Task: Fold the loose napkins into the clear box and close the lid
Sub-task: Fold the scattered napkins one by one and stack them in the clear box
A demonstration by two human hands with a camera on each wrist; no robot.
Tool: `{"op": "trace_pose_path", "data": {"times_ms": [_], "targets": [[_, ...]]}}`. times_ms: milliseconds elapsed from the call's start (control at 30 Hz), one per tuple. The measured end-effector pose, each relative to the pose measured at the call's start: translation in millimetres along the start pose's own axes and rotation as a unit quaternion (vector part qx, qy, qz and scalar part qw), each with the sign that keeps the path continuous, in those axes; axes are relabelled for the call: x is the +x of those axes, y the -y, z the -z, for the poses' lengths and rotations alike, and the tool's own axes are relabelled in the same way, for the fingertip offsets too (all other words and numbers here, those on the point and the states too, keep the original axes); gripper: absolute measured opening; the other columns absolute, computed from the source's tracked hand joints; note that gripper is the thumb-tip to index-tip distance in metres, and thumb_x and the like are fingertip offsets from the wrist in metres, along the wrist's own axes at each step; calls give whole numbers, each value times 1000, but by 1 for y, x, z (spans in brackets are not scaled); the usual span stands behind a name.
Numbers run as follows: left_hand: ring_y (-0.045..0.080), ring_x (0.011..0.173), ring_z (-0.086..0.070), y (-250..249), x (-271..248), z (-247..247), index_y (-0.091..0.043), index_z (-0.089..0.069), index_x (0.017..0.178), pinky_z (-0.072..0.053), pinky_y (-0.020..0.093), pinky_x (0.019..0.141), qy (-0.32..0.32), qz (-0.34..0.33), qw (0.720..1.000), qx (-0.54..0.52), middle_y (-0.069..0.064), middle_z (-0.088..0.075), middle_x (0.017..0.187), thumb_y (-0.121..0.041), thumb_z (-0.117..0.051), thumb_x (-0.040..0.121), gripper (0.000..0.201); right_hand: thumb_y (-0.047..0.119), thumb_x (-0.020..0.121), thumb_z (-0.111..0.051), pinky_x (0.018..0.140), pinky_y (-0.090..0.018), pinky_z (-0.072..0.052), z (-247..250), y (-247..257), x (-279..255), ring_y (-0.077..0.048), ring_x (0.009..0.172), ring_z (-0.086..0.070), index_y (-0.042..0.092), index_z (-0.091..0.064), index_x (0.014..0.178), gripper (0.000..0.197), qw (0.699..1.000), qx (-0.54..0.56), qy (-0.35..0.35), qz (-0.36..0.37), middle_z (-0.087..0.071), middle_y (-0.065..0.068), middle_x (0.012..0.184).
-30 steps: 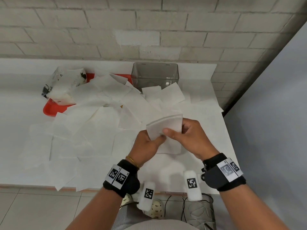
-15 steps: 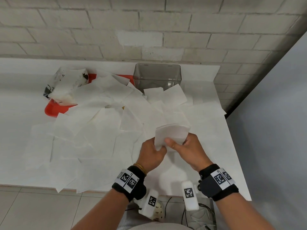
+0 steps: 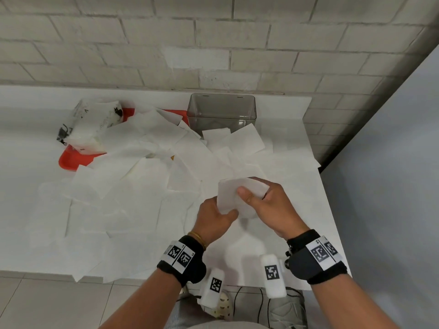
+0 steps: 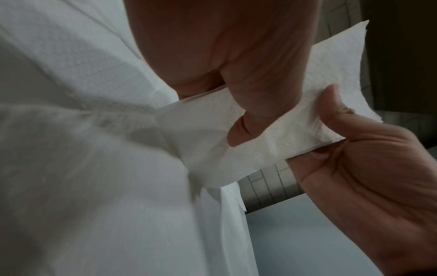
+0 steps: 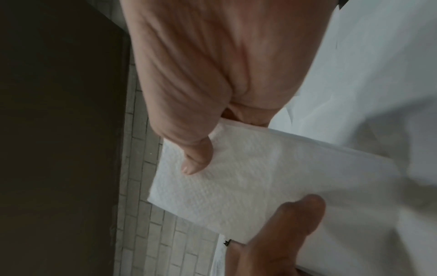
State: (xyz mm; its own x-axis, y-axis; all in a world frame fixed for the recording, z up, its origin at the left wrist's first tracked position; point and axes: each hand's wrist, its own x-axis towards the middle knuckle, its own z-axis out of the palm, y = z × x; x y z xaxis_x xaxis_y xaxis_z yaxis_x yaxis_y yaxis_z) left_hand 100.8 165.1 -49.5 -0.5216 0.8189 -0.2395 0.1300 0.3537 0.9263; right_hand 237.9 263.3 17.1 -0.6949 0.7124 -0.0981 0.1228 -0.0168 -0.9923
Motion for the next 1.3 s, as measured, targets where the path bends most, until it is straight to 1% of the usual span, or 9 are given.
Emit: {"op": "trace_pose_path", "data": {"times_ms": [167, 333, 433, 500, 600, 733, 1067, 1200, 1300], "targets": [[12, 91, -77, -8, 4, 7, -23, -79, 104, -63, 44, 87, 7, -12, 999, -41, -7, -81, 96, -38, -82, 79, 30, 22, 101, -66, 84, -29, -58, 8, 18, 6, -18, 105, -73, 21, -76, 116, 18, 999, -15, 20, 38, -78, 3, 110], [15, 89, -78, -17, 3, 37, -17, -82, 97, -62, 28, 77, 24, -7, 994, -106, -2, -82, 95, -24, -87, 83, 17, 29, 102, -65, 91, -29, -58, 34, 36, 14, -8, 102, -73, 25, -76, 114, 17, 990, -127, -8, 66, -78, 11, 107], [25, 99, -77, -15, 7, 65, -10, -82, 102, -62, 36, 83, 17, 11, 982, -186, 8, -81, 104, -20, -88, 78, 26, 25, 104, -61, 83, -31, -63, 55, 36, 19, -15, 96, -74, 24, -76, 110, 16, 986, -166, 12, 18, -79, 6, 102], [32, 106, -75, -10, 14, 77, -3, -78, 109, -62, 41, 87, 4, 35, 965, -259, 15, -78, 112, -17, -84, 79, 34, 18, 106, -58, 81, -33, -64, 59, 31, 23, -16, 99, -75, 18, -74, 113, 18, 990, -132, 35, -31, -80, 4, 105], [29, 113, -72, -4, 19, 84, -3, -71, 124, -60, 45, 94, 5, 79, 934, -349, 14, -75, 123, -18, -75, 89, 38, 9, 107, -53, 83, -34, -64, 50, 18, 27, -18, 107, -75, 12, -70, 123, 23, 996, -37, 29, -79, -79, -2, 113], [28, 104, -73, 1, 25, 82, -7, -73, 122, -64, 39, 70, 44, 85, 956, -276, 8, -76, 121, -21, -79, 87, 38, -2, 106, -50, 91, -38, -62, 36, -1, 32, -22, 114, -72, 10, -68, 123, 28, 993, 23, 24, -113, -77, -6, 118], [30, 98, -76, -17, 66, 125, 2, -72, 113, -65, 39, 69, 53, 74, 976, -199, 18, -78, 108, -9, -73, 94, 22, -18, 98, -46, 99, -39, -59, 26, -3, 31, -23, 119, -70, 11, -60, 137, 50, 987, 55, 20, -147, -74, -9, 125], [27, 100, -77, -30, 76, 130, 0, -73, 115, -66, 41, 72, 78, 70, 977, -188, 9, -80, 107, -7, -72, 94, 22, -15, 101, -47, 97, -36, -60, 21, 2, 38, -19, 115, -72, 11, -66, 129, 43, 988, 71, 2, -134, -76, -5, 122], [27, 99, -77, -38, 87, 133, -2, -74, 116, -66, 39, 71, 81, 67, 979, -173, 9, -80, 108, -6, -72, 94, 22, -6, 102, -55, 96, -37, -60, 22, -2, 45, -26, 110, -74, 2, -69, 122, 26, 984, 98, -30, -145, -77, -11, 118]]}}
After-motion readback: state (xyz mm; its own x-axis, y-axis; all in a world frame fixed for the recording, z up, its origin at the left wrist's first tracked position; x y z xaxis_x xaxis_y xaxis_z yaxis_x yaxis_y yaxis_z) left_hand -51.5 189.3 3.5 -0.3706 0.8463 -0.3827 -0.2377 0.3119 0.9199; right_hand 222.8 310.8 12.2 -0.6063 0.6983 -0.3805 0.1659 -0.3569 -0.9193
